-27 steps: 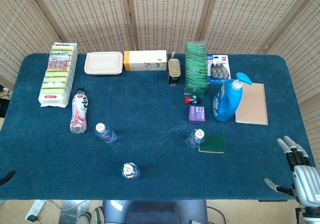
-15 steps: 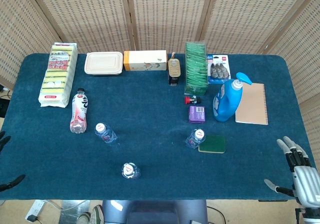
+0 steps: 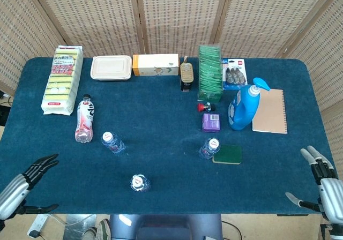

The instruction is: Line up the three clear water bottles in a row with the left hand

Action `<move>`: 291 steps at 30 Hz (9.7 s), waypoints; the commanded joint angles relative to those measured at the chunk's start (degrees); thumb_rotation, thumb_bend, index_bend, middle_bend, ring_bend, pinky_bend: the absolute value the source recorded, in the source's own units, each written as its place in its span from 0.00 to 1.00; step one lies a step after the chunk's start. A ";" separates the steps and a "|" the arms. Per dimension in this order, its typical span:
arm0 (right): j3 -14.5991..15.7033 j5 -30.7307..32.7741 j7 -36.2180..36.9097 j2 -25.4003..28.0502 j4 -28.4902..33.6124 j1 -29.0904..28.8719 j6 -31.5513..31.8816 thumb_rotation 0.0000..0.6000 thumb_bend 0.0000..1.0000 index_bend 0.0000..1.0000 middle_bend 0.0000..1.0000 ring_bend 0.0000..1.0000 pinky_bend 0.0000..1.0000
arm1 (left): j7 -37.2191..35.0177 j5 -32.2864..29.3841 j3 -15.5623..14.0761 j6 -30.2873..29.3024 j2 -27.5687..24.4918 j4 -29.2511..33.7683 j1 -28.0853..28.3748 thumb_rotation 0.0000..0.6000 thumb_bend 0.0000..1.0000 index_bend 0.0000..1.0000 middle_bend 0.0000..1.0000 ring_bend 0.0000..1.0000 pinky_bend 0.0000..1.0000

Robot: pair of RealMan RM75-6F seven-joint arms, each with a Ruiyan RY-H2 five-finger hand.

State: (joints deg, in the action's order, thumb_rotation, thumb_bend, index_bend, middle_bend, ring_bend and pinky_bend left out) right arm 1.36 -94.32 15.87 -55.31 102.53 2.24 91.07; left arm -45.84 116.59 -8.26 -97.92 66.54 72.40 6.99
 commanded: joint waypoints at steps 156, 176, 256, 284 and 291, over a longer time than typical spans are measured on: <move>0.82 -1.55 14.71 3.35 -3.56 -0.86 0.86 1.00 0.00 0.01 0.00 0.00 0.00 | 30.70 -39.27 28.23 38.44 24.25 24.38 37.92 1.00 0.13 0.00 0.00 0.00 0.06; 1.78 -3.55 10.40 2.75 -2.02 -1.01 0.53 1.00 0.00 0.01 0.00 0.00 0.00 | -3.62 -24.07 14.89 23.39 0.19 17.83 17.14 1.00 0.05 0.00 0.00 0.00 0.02; 2.04 -2.25 13.98 3.31 -3.32 -2.20 -0.62 1.00 0.00 0.01 0.00 0.00 0.00 | 13.10 -32.18 19.18 34.17 41.31 -4.35 32.68 1.00 0.24 0.58 0.43 0.33 0.48; 1.94 -1.97 14.87 3.67 -3.10 -2.21 -0.74 1.00 0.00 0.01 0.00 0.00 0.00 | 16.61 -34.96 20.45 36.20 46.85 -11.05 35.27 1.00 0.24 0.58 0.43 0.33 0.47; 1.91 -1.92 14.99 3.72 -3.09 -2.16 -0.64 1.00 0.00 0.01 0.00 0.00 0.00 | 17.57 -35.29 20.02 37.55 46.07 -10.13 35.52 1.00 0.21 0.52 0.35 0.23 0.43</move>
State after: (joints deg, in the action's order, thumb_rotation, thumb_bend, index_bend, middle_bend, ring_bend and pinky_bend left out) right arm 3.27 -96.24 30.86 -51.58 99.44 0.08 90.43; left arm -28.41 81.36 11.92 -60.68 112.78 62.16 42.45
